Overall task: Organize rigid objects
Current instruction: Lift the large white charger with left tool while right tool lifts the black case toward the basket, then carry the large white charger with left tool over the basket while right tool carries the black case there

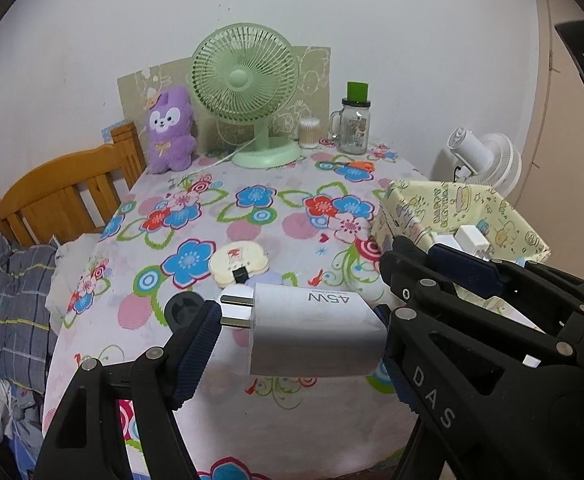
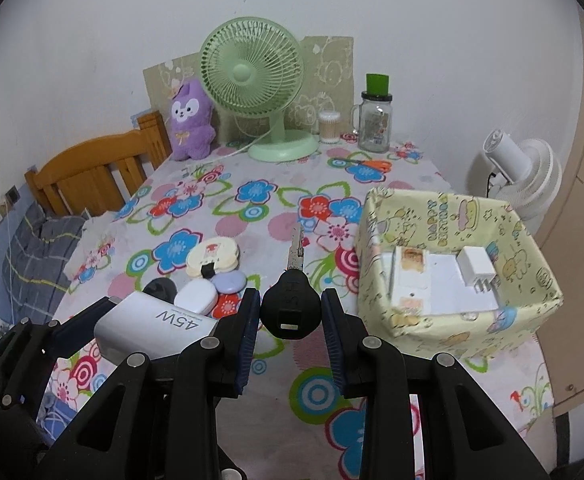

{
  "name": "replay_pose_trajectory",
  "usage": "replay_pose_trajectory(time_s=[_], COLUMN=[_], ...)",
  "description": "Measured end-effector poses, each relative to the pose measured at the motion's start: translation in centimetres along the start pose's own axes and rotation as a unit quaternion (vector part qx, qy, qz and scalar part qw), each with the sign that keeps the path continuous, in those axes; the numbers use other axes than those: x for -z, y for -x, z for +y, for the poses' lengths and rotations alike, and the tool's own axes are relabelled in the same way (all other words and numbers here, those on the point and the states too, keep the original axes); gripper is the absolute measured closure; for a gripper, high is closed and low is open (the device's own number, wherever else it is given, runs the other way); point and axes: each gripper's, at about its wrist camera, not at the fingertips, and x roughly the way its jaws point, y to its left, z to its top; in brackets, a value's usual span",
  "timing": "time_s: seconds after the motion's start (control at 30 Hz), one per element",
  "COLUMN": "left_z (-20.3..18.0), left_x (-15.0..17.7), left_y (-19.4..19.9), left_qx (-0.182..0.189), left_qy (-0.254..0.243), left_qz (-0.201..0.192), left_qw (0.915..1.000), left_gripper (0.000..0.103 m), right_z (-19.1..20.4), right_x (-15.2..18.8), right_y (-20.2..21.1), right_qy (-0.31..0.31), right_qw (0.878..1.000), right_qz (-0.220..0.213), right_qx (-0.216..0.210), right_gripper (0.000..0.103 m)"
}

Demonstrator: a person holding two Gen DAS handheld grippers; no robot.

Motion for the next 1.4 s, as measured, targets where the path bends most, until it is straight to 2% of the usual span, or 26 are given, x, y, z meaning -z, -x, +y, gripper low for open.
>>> replay_pose_trajectory(time_s=[0.67,1.4], left_z=[-4.7,-10.5], left_x=[-3.8,-5.8], left_y=[0.0,-3.3], left_qx=[0.035,0.076], left_qy=[-0.013,-0.039], left_qz=[-0.017,-0.001], left_qw=[0.9991,0.9964], left_gripper=[0.025,0.025], right_z=[-5.1,-11.9], right_x=[-3.0,-3.8], right_y=[1.8,0.4], right_qy=[-0.01,-0.039], right_qw=[0.999,0.997], right_qz=[-0.016,-0.004], right_qx=[0.032,0.067], right_gripper=[0.069,0.069])
